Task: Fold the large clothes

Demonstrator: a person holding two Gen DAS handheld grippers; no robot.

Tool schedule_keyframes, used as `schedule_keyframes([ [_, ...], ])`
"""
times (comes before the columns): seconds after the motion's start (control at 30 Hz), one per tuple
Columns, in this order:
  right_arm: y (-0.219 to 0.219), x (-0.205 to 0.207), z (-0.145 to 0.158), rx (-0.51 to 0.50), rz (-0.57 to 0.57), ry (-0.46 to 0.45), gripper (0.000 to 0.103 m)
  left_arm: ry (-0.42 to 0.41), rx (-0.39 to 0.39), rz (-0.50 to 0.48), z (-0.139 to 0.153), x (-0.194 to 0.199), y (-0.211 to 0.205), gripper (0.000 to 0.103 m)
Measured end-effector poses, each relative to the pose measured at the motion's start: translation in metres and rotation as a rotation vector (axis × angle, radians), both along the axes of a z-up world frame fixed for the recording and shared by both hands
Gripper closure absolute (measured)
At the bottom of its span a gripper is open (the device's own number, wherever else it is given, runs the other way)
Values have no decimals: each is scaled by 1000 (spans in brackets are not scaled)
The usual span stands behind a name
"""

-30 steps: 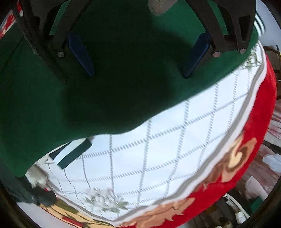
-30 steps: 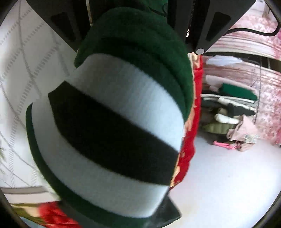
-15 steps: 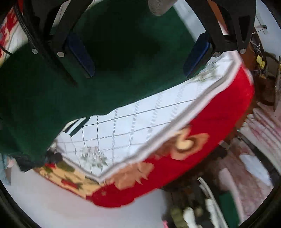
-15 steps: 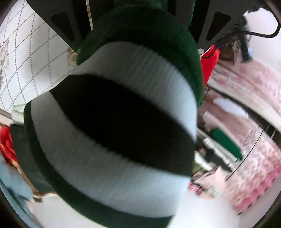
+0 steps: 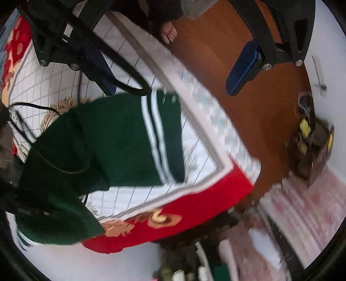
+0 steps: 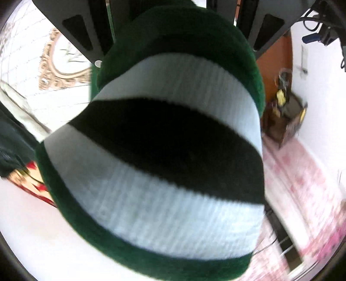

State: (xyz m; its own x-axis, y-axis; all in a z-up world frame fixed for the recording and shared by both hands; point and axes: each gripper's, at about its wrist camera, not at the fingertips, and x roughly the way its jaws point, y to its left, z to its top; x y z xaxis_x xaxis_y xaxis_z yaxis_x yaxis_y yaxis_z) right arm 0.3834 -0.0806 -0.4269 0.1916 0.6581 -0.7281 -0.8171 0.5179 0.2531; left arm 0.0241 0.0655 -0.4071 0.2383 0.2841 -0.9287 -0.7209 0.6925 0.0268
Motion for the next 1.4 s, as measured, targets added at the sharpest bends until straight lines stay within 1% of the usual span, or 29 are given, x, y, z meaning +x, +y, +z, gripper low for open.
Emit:
schedule_keyframes([
  [0.07,27,-26,-16,-27,55,-17,85,-3,-8,25,-9,-22,2,0],
  [0.1,45,-47,-31,-53,98,-29,85,-3,-4,34,-12,-30,4,0],
  [0.17,71,-76,-52,-92,148,-21,85,-7,5,62,-17,-52,9,0],
  [0.2,86,-96,-71,-124,188,-18,85,-5,7,73,-21,-60,12,0],
  [0.27,100,-121,-97,-162,238,-18,85,10,15,98,-30,-84,18,0],
  [0.33,119,-143,-133,-234,295,-13,84,25,20,125,-39,-101,25,0],
  [0.37,126,-148,-146,-264,310,-8,82,24,17,139,-43,-111,28,0],
  [0.43,137,-154,-169,-328,325,40,65,37,16,165,-45,-129,33,0],
  [0.47,138,-153,-170,-333,321,64,58,42,17,173,-43,-135,35,0],
  [0.5,137,-149,-164,-311,324,110,38,38,18,181,-39,-141,38,0],
  [0.53,121,-129,-149,-291,321,123,25,30,21,188,-33,-146,40,0],
  [0.57,108,-128,-144,-277,311,122,23,19,32,197,-23,-151,42,0],
  [0.63,85,-115,-115,-231,294,150,19,-10,71,209,-1,-155,46,0],
  [0.67,109,-113,-93,-218,275,148,16,-19,92,212,7,-154,47,0],
  [0.7,94,-99,-78,-206,240,146,14,-29,113,216,14,-154,49,0],
  [0.73,91,-109,-57,-201,214,145,14,-46,132,219,23,-151,53,0],
  [0.77,72,-119,-37,-198,180,138,14,-62,143,217,29,-147,56,0],
  [0.8,46,-109,-26,-195,130,135,14,-72,149,216,30,-145,59,0],
  [0.87,22,-93,-17,-197,63,138,14,-105,142,205,35,-128,65,0],
  [0.9,8,-73,-20,-193,24,143,14,-125,130,199,35,-120,67,0],
  [0.93,-3,-91,2,-193,6,152,14,-150,111,187,33,-102,71,0],
  [0.97,-13,-77,-1,-192,-20,168,14,-170,87,166,29,-84,74,0],
  [1.0,-22,-58,-12,-182,-52,194,14,-182,68,150,24,-71,74,0],
  [1.03,-32,-59,-12,-174,-68,212,14,-192,32,132,12,-45,78,0],
  [1.1,-47,-32,-37,-158,-100,267,14,-176,-8,114,-10,-8,82,0],
  [1.2,-56,4,-82,-134,-113,364,14,-100,-48,88,-56,49,87,0],
  [1.23,-64,15,-87,-127,-117,384,14,-64,-67,77,-76,68,88,0],
  [1.33,-58,54,-132,-85,-124,505,14,7,-90,91,-112,93,91,0],
  [1.4,-52,77,-158,-76,-113,569,14,36,-100,107,-128,100,93,0],
])
